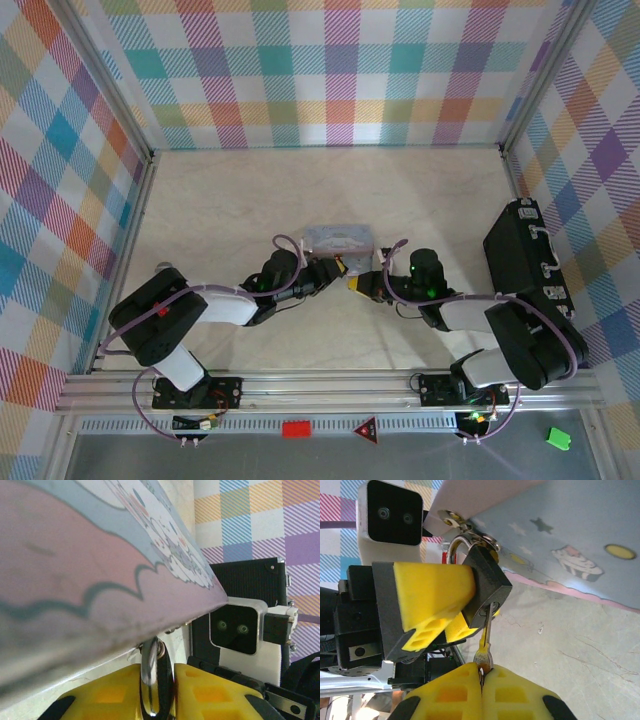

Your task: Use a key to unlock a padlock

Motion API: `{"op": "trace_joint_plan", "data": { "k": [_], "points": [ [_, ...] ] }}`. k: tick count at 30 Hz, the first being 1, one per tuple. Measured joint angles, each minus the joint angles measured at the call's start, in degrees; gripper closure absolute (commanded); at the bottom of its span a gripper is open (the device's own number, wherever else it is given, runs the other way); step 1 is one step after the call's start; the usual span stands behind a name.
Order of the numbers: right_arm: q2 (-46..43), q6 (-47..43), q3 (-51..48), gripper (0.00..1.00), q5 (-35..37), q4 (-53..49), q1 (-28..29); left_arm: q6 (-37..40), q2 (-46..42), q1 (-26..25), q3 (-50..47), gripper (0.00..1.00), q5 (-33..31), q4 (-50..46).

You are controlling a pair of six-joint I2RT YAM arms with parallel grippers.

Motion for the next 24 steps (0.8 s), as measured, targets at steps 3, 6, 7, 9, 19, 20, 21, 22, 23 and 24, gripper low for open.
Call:
{"op": "trace_joint_plan", "data": {
  "k": [3,6,7,9,19,20,21,22,23,24],
  "points": [
    [-1.70,-0.46,-0.31,1.00,0.94,-1.16,0.04,-0.15,0.61,-0.48,0.00,0.76,0.70,1.29],
    [-3.02,-1.16,-0.44,1.00,2.03,-2.38,0.04,-0.50,1.55,-0.76,-0.04,0.75,1.09,3.30],
    [-3.21,-1.36,-0.48,1.00,2.29,-2.69,0.04,-0.63,1.86,-0.81,-0.09,0.74,1.07,3.98],
    [-3.30,-1.66,-0.57,1.00,2.64,-2.95,0.04,-0.79,2.27,-0.81,-0.11,0.74,1.14,4.74],
    [-3.28,-2.58,-0.85,1.00,3.13,-4.57,0.04,-1.27,2.75,-0.94,-0.57,0.88,1.53,5.33],
    [-3.28,-2.75,-0.85,1.00,3.17,-4.90,0.02,-1.27,2.75,-1.03,-0.61,0.89,1.49,5.27],
    [-3.28,-2.82,-0.85,1.00,3.13,-5.25,-0.26,-1.25,2.75,-1.09,-0.70,0.90,1.49,5.18],
    [-3.28,-2.95,-0.85,1.00,3.04,-5.60,-0.59,-1.25,2.75,-1.14,-0.79,0.90,1.51,5.05],
    [-3.19,-2.97,-0.85,1.00,2.67,-5.79,-0.90,-1.22,2.71,-1.14,-0.81,0.91,1.55,4.90],
    [-2.97,-2.99,-0.83,1.00,2.25,-5.90,-1.40,-1.22,2.67,-1.18,-0.83,0.91,1.55,4.79]
  ]
}}
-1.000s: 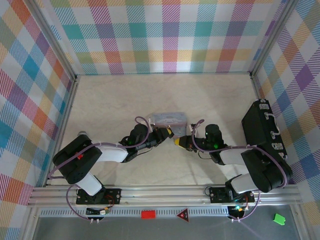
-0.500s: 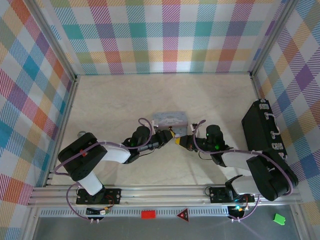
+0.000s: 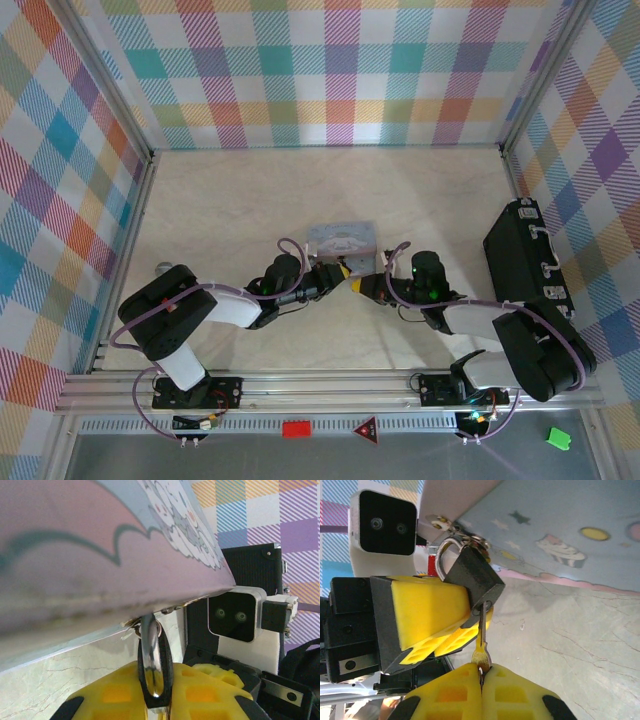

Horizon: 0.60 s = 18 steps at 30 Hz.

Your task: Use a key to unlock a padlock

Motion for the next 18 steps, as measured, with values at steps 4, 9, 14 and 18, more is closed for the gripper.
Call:
{"op": "trace_joint_plan", "data": {
  "k": [4,9,14,18],
  "points": [
    [1.62,0.02,0.09,1.00,-1.79,-0.02,-1.66,0.17,-0.76,0.00,-0.04,0.92,0.17,-1.62],
    [3.10,0.09,0.48,1.00,-2.73,0.55,-2.45,0.42,-2.14,0.00,-0.15,0.93,-0.04,-4.07],
    [4.61,1.25,0.52,1.00,-3.37,2.32,-2.49,0.59,-2.34,0.00,-0.15,0.94,-0.26,-4.63],
    [5.07,2.21,0.52,1.00,-3.54,3.28,-2.51,0.59,-2.34,0.00,-0.15,0.95,-0.50,-4.66]
  ]
}}
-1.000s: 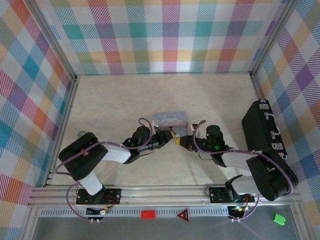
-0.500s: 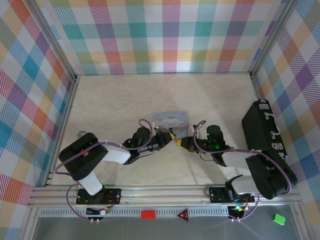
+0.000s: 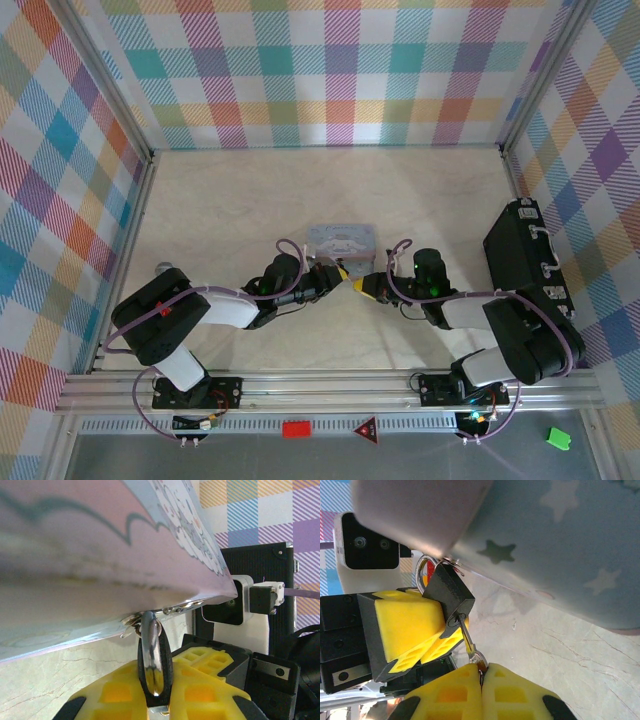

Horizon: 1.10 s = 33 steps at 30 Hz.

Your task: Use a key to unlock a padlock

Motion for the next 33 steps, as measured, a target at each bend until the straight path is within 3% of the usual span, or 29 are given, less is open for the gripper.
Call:
{"op": "trace_joint_plan", "data": {
  "k": [23,33],
  "points": [
    [3.56,4.13,3.17,1.00,-1.16,-1.09,-0.74,1.03,0.00,-0.07,0.28,0.97,-2.71,-1.11],
    [3.21,6.88,2.84,1.00,4.04,-0.28,-0.52,1.07,0.00,-0.48,0.81,0.97,-3.45,-2.45]
  ]
}}
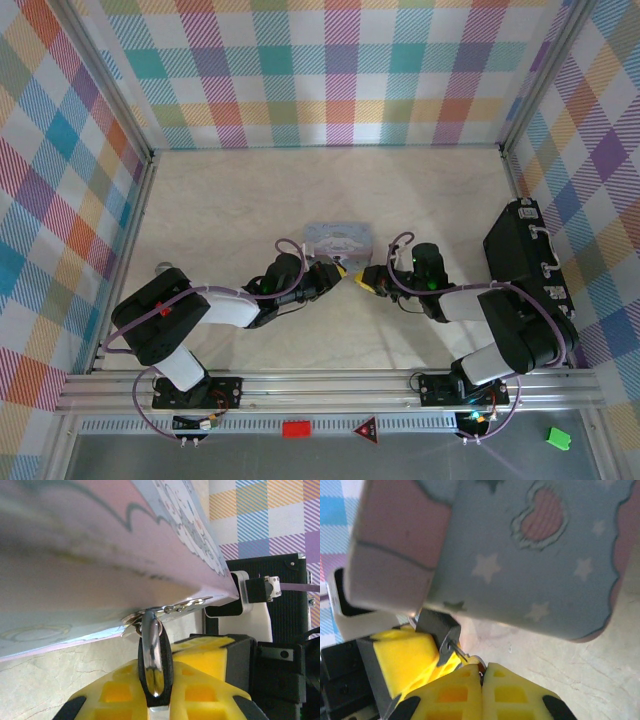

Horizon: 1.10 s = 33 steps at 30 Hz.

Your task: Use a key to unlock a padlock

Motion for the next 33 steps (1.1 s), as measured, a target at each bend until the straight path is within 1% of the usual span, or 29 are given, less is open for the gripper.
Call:
{"op": "trace_joint_plan", "data": {
  "k": [12,15,19,25,33],
  "points": [
    [-0.24,2.69,-0.66,1.00,6.91,2.97,2.16,-0.22,0.00,-0.66,0.07,0.98,-1.66,-0.07],
    [-1.73,2.93,-1.86,1.00,8.48,3.15,2.82,-0.74,0.00,-0.98,0.07,0.98,-1.90,-0.04],
    [-4.31,3.56,-3.21,1.00,12.68,3.19,4.85,-1.99,0.04,-1.42,-0.17,0.98,-2.64,0.83],
    [-5.42,4.94,-4.09,1.00,20.20,3.19,8.07,-3.32,1.84,-1.42,-0.42,0.98,-3.41,3.30],
    [-4.28,8.33,-4.94,1.00,23.43,6.88,9.46,-4.55,2.05,-1.44,-0.55,0.97,-3.69,4.33]
  ]
}}
